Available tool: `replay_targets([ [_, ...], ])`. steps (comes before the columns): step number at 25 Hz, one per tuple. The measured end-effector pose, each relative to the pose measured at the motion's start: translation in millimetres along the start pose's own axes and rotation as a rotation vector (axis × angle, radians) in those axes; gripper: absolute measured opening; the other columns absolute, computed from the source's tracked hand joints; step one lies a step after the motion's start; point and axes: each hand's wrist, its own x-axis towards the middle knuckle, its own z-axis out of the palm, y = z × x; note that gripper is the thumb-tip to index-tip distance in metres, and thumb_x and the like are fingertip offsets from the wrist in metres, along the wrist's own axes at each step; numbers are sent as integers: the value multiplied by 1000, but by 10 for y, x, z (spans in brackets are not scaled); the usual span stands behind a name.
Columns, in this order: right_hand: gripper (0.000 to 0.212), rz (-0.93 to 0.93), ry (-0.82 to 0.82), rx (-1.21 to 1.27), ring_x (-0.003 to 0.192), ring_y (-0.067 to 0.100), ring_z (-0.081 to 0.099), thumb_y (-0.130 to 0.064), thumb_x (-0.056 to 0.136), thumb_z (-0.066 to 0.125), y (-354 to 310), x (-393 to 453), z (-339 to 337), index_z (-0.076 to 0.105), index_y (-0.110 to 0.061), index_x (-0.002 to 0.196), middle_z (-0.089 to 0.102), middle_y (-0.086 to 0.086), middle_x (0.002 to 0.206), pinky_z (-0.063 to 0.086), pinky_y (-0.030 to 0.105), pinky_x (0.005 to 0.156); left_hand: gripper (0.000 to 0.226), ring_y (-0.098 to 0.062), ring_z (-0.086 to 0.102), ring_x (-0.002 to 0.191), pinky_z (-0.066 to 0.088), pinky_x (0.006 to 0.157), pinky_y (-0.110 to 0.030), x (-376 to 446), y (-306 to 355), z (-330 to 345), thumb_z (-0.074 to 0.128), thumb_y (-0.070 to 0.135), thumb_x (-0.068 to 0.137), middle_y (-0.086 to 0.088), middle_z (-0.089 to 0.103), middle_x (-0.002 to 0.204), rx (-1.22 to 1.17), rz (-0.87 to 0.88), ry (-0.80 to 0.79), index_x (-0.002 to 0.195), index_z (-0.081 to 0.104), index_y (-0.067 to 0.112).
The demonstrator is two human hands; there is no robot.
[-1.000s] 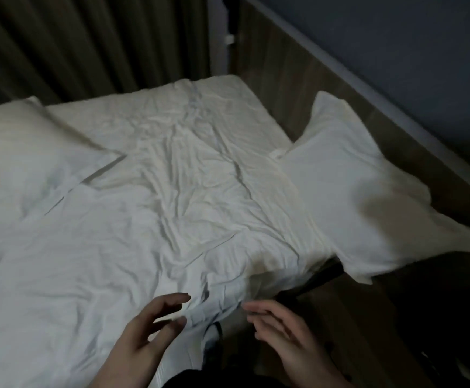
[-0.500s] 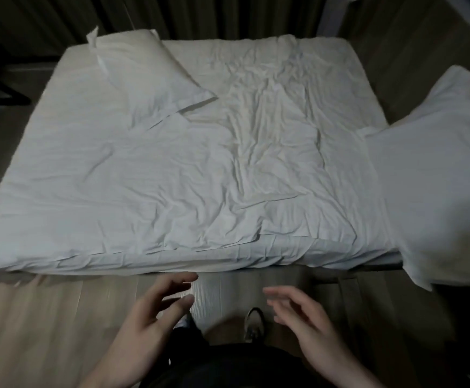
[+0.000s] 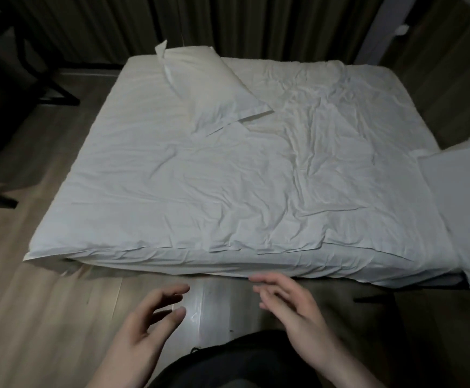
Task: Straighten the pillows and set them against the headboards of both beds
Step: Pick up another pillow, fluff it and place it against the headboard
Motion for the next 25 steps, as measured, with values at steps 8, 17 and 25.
replay_targets([
  [8,18,91,111,20,107,21,73,-28,96,69,-9,105,1189,78,-37,109,79,3,107,54,57,101,28,-2,61,124,49,106,-32,358,-347,-1245,70,39,94,15,70,127,-22,68,-106,122,68,43],
  [17,27,120,30,6,99,16,71,-8,98,67,-588,1643,2163,79,-32,98,79,4,104,59,42,91,40,-4,62,123,51,105,-36,1243,-387,-2429,66,50,81,12,72,125,-51,57,18,120,70,41],
  [25,20,-13,-77,8,111,17,71,-30,91,62,-1528,2924,3301,76,-38,103,76,-10,117,57,55,97,36,-4,68,115,51,98,-26,1930,-541,-3813,72,42,76,4,77,112,-133,-44,148,111,76,37],
])
